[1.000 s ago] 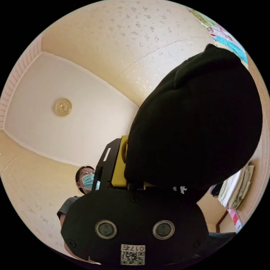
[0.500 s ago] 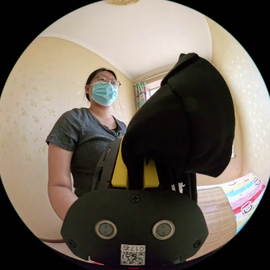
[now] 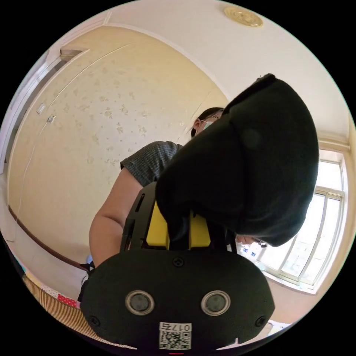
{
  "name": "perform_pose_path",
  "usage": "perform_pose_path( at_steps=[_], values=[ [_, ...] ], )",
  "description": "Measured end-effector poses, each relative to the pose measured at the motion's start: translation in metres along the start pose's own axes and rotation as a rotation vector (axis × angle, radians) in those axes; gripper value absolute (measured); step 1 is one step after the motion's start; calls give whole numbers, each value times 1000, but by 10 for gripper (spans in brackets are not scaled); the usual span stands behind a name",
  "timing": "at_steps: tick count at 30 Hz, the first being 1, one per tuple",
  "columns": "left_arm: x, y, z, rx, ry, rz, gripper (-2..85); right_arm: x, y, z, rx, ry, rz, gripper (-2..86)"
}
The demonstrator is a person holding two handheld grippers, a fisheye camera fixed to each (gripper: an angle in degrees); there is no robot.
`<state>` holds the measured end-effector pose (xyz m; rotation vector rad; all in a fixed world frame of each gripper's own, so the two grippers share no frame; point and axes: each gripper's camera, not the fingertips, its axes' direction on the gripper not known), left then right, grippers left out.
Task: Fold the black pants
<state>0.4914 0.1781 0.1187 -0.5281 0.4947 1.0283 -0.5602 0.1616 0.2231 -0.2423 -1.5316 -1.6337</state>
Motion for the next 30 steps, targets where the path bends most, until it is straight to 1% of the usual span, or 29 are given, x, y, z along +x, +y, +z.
perform_pose_path(
  at_steps=[2,3,4,5,7,8,10,11,13,15,19,22,24,25,26,27,28,29,30],
  values=[
    [-15,-3,-6,41,64,-52,189,11,-6,13,-64,-43,28,65],
    [-24,-3,-11,66,129,-88,195,18,-12,23,-131,-49,50,64],
    [-28,-3,-14,76,157,-108,199,23,-19,35,-217,-39,74,64],
    [-34,-1,-20,87,191,-143,205,26,-23,41,-263,-34,85,64],
    [-42,3,-29,84,192,-203,209,37,-38,68,-464,-17,131,64],
    [-47,7,-35,79,202,-252,209,41,-40,75,-516,-18,149,64],
    [-56,17,-44,100,266,-336,212,59,-47,102,-712,-38,218,64],
    [-62,25,-51,120,300,-388,213,64,-47,108,-753,-46,234,64],
    [-65,36,-61,123,273,-448,212,84,-44,127,-868,-95,291,65],
    [-64,53,-66,89,195,-516,212,98,-38,132,-883,-116,334,66],
    [-68,78,-58,72,220,-593,204,120,-22,121,-803,-132,372,69],
    [-79,83,-62,105,236,-595,165,132,-17,118,-783,-139,354,72],
    [-74,80,-68,155,262,-485,135,138,-19,110,-785,-70,384,79],
    [-70,77,-68,164,282,-430,128,143,-22,100,-775,24,433,87],
    [-57,68,-69,166,330,-300,113,146,-24,92,-761,91,472,91],
    [-41,61,-72,185,320,-180,103,153,-28,74,-708,242,578,104],
    [-33,59,-76,203,298,-124,98,159,-34,47,-596,379,706,112],
    [-18,56,-83,239,259,-31,84,160,-37,34,-527,417,765,114],
    [-6,54,-93,284,233,29,68,155,-41,12,-398,495,855,114]
  ],
)
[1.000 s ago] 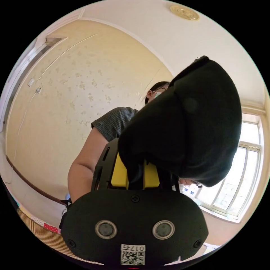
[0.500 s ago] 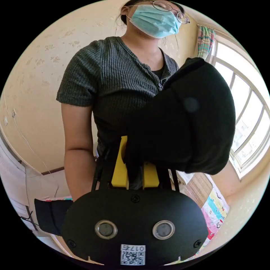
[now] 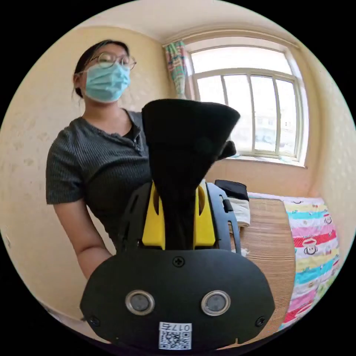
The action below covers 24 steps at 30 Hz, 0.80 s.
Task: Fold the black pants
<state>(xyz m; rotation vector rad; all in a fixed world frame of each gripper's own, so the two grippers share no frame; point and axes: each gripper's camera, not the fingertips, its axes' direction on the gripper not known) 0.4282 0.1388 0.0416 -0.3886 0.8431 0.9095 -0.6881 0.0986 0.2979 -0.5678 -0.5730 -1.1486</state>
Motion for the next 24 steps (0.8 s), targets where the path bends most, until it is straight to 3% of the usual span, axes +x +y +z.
perform_pose_path(
  at_steps=[4,8,14,19,24],
  values=[
    [16,-9,-20,129,2,94,47,-37,45,-46,377,256,163,76],
    [33,-14,-25,219,-105,168,45,-79,79,-22,471,399,263,73],
    [38,-15,26,201,-263,214,46,-104,59,84,373,504,383,171],
    [51,-14,56,199,-408,258,43,-154,12,145,154,1087,322,233],
    [82,-4,65,216,-501,321,40,-164,-6,188,15,1369,349,191]
  ],
)
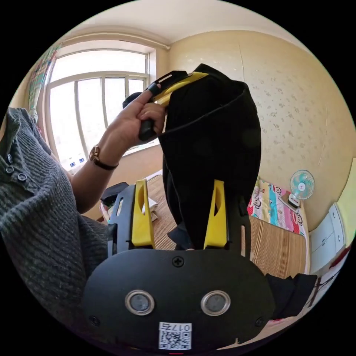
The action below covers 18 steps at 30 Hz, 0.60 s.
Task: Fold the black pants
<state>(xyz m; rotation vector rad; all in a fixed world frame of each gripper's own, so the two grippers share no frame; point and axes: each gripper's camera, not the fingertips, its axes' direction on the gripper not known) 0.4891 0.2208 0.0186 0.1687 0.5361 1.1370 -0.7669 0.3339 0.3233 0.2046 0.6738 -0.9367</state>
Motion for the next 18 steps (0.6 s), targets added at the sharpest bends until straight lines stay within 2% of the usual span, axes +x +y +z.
perform_pose_path(
  at_steps=[1,4,7,11,16,18],
  values=[
    [3,1,-1,-1,-5,5,40,-5,0,1,-9,133,19,150],
    [14,2,-17,4,-22,3,39,0,1,-24,91,309,43,53],
    [26,-2,-48,45,-50,20,39,40,-13,-70,204,416,139,38],
    [61,-12,-82,95,-20,120,39,81,-40,-131,367,223,167,29],
    [137,-28,-96,135,-62,297,40,68,-85,-224,610,96,10,26],
    [172,-36,-98,158,-84,378,40,68,-98,-251,648,71,-14,26]
  ],
)
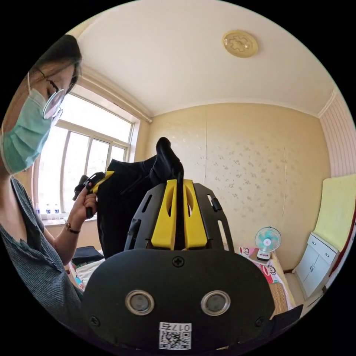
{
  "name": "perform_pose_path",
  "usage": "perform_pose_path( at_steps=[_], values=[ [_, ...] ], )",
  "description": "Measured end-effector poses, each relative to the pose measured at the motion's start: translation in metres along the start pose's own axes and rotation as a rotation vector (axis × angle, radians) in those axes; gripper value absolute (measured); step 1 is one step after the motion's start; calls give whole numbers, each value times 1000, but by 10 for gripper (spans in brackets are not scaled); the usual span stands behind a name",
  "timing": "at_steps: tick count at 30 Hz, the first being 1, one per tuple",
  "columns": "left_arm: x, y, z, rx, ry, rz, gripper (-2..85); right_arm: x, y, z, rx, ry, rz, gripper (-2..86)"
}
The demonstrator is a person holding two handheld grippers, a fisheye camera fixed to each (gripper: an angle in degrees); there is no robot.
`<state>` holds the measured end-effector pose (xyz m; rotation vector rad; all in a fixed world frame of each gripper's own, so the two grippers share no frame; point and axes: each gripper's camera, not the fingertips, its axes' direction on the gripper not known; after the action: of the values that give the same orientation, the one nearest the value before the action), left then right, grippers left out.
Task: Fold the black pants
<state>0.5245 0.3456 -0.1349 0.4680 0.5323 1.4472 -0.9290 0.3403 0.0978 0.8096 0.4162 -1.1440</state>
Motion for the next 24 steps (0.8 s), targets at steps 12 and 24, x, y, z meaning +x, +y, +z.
perform_pose_path(
  at_steps=[12,24],
  values=[
    [-108,-7,41,34,-454,-80,40,119,18,164,-367,-86,162,24],
    [-543,149,20,-413,-870,-586,66,277,357,520,-1052,103,345,10]
  ],
)
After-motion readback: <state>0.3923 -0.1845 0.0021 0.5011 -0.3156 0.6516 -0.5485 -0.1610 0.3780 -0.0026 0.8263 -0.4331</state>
